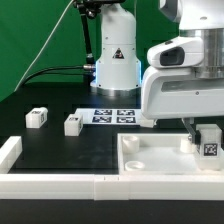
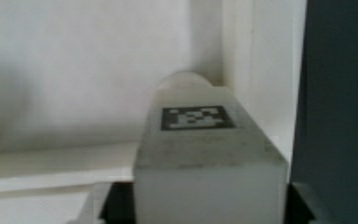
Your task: Assemble one leg
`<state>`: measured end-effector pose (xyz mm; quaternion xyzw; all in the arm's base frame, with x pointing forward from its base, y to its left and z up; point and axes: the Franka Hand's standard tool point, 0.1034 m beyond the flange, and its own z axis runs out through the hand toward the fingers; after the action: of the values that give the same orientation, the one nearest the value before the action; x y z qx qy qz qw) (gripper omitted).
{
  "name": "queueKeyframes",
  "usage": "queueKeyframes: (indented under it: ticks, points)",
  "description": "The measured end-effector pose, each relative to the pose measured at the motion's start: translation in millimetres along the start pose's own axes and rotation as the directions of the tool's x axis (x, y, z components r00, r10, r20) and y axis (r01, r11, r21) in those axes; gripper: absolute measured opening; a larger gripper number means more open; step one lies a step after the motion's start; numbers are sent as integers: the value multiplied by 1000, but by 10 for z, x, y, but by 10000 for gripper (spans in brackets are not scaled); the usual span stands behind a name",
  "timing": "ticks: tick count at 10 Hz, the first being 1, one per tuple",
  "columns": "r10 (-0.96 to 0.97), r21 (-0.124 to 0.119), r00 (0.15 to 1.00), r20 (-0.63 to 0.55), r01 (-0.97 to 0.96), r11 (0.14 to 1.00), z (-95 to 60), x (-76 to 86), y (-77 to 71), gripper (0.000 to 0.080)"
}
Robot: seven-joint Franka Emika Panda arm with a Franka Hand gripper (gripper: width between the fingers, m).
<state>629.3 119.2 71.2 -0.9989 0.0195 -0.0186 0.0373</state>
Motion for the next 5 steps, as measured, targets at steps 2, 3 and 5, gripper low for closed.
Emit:
queueKeyframes:
  ticks: [2, 3, 5]
  points:
    - [330, 5, 944, -3, -330, 944, -11, -2, 28, 291]
    - [460, 7, 888, -3, -460, 888, -8, -2, 43, 291]
    - [675, 11, 738, 4, -675, 738, -3, -5, 63, 291]
